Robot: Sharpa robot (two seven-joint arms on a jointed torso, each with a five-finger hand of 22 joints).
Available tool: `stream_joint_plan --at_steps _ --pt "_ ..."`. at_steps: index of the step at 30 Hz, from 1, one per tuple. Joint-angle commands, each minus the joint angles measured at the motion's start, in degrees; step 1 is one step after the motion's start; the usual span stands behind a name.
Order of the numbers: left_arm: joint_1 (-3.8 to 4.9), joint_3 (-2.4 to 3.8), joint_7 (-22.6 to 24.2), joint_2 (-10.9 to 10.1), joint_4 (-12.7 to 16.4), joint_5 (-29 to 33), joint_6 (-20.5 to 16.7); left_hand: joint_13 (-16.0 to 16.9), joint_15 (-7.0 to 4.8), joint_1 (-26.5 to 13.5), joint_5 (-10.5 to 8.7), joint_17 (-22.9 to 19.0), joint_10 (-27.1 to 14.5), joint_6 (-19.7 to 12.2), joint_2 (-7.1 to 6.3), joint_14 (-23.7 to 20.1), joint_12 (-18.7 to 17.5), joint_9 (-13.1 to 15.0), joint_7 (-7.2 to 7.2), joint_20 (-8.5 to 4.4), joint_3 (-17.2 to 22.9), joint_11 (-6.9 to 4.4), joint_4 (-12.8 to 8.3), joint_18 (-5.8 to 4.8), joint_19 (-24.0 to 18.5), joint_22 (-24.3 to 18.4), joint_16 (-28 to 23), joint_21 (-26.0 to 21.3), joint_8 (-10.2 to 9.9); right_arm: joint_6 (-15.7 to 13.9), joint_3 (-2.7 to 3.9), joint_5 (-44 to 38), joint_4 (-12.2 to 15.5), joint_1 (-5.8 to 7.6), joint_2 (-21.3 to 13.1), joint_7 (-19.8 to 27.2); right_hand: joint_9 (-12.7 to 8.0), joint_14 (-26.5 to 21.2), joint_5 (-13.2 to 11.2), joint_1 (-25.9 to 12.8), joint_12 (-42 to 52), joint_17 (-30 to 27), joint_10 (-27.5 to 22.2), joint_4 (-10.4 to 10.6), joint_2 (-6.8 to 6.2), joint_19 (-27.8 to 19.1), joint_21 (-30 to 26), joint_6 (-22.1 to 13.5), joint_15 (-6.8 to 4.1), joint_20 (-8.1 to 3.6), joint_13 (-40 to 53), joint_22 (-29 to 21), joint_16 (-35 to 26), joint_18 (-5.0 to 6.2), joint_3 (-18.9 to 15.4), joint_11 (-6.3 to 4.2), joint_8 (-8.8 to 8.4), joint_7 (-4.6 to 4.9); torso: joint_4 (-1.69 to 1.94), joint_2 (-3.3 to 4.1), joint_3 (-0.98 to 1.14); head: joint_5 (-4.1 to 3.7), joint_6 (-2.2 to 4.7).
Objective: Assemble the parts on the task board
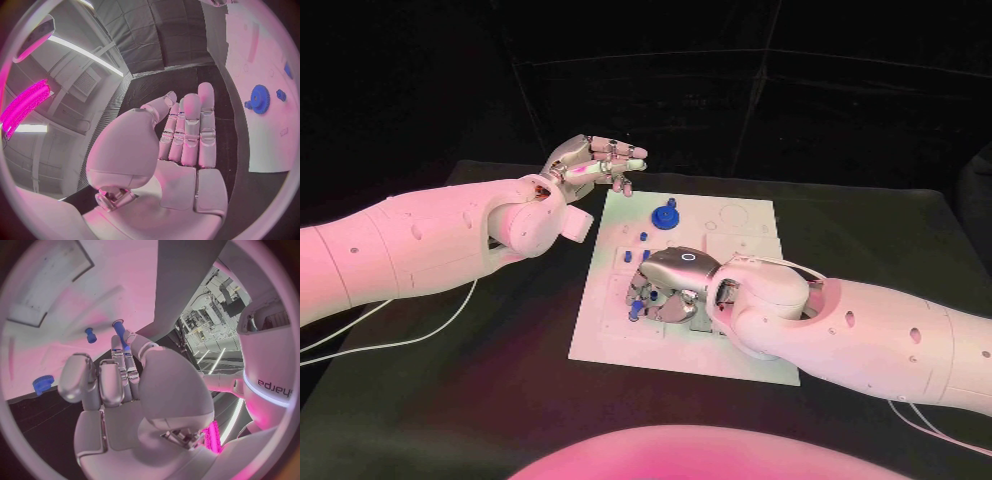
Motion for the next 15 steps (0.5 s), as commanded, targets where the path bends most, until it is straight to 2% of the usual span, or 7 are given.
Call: stream_joint_plan --at_steps 1,12,15 --pt "0.1 0.04 0.2 0.1 0.0 0.2 0.7 0.1 -0.04 0.2 -0.02 0.0 -0.5 -0.3 0.37 -0.3 0.3 -0.1 0.05 0.05 -0.3 0.05 0.0 0.33 -0.5 -0.1 -0.3 -0.3 0.3 1.0 0.01 -2.0 0.1 0.08 0.1 -1.0 0.1 2.1 0.4 -0.6 -0.3 0.1 0.1 0.0 -0.07 -0.1 0.3 0.1 -0.1 -0.17 0.0 0.0 0.3 0.2 0.3 0.26 0.17 0.22 0.0 -0.01 -0.02 0.0 -0.02" --pt "0.09 0.04 0.1 0.2 -0.1 0.2 0.8 0.1 -0.04 0.2 -0.02 0.0 -0.5 -0.3 0.37 -0.3 0.3 -0.1 0.05 0.05 -0.3 0.05 0.0 0.33 -0.5 -0.1 -0.3 -0.3 0.3 2.7 -0.04 -3.7 -0.4 0.06 1.5 -1.4 0.1 2.1 0.4 -0.6 -0.3 0.0 0.2 0.0 -0.13 -0.1 0.3 0.2 -0.09 -0.15 0.0 0.1 0.3 0.2 0.3 0.26 0.17 0.21 0.02 0.01 -0.04 0.0 -0.24" --pt "0.09 0.04 0.1 0.2 -0.1 0.2 0.8 0.1 -0.04 0.2 -0.02 0.0 -0.5 -0.3 0.37 -0.3 0.3 -0.1 0.05 0.05 -0.3 0.05 0.0 0.33 -0.5 -0.1 -0.3 -0.3 0.3 2.9 -0.59 -4.0 -0.3 0.05 1.5 -1.3 0.1 2.1 0.4 -0.7 -0.3 0.0 0.2 0.0 -0.15 -0.1 0.3 0.2 -0.09 -0.15 0.0 0.1 0.3 0.2 0.3 0.26 0.16 0.21 0.01 -0.01 -0.05 0.0 -0.3"
